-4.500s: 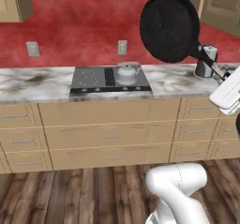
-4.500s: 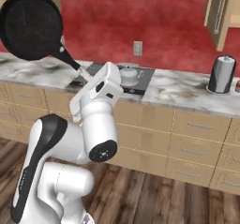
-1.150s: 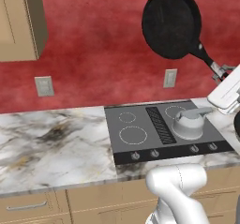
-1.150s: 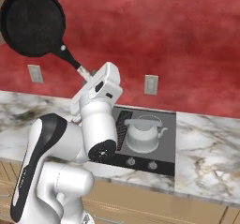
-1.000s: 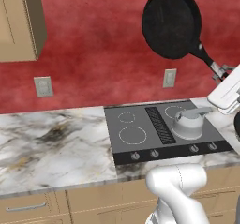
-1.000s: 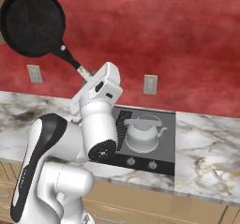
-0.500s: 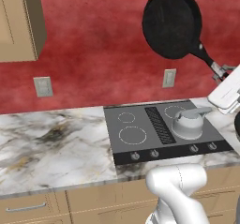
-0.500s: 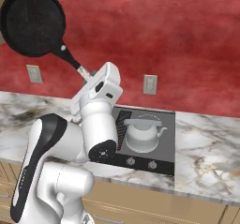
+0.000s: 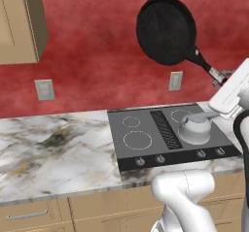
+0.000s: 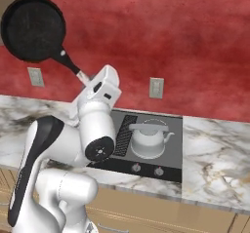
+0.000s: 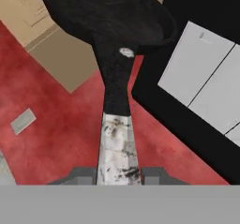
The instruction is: Pick the pan from the cabinet and place it on the stove. Then turn on the stove burner for the pan.
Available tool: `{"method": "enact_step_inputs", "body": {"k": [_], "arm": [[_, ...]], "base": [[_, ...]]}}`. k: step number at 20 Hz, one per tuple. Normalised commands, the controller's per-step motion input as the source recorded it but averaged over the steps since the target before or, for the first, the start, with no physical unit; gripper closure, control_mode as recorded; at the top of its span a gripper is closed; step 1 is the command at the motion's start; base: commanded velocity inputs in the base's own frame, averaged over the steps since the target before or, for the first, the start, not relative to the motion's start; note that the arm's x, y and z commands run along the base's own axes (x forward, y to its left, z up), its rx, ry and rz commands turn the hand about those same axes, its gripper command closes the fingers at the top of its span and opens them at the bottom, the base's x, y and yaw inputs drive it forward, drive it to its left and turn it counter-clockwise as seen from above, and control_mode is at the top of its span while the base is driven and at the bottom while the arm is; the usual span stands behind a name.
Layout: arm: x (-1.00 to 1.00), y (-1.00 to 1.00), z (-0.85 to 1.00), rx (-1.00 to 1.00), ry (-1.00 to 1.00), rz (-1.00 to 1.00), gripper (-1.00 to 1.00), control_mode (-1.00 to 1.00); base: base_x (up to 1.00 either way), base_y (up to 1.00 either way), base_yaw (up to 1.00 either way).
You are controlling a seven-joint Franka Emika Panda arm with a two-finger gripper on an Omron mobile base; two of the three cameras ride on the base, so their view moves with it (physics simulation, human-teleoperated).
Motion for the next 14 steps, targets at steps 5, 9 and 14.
{"method": "enact_step_inputs", "body": {"k": [5, 9, 14], "arm": [[0.26, 0.33, -0.33, -0.03, 0.27, 0.00, 1.00, -1.00], [0.26, 0.22, -0.38, 0.00, 0.34, 0.00, 1.00, -1.00], [0.25, 0.24, -0.38, 0.00, 0.35, 0.00, 1.00, -1.00]], "base": [[0.00, 0.00, 0.00], [0.00, 0.00, 0.00], [0.00, 0.00, 0.00]]}}
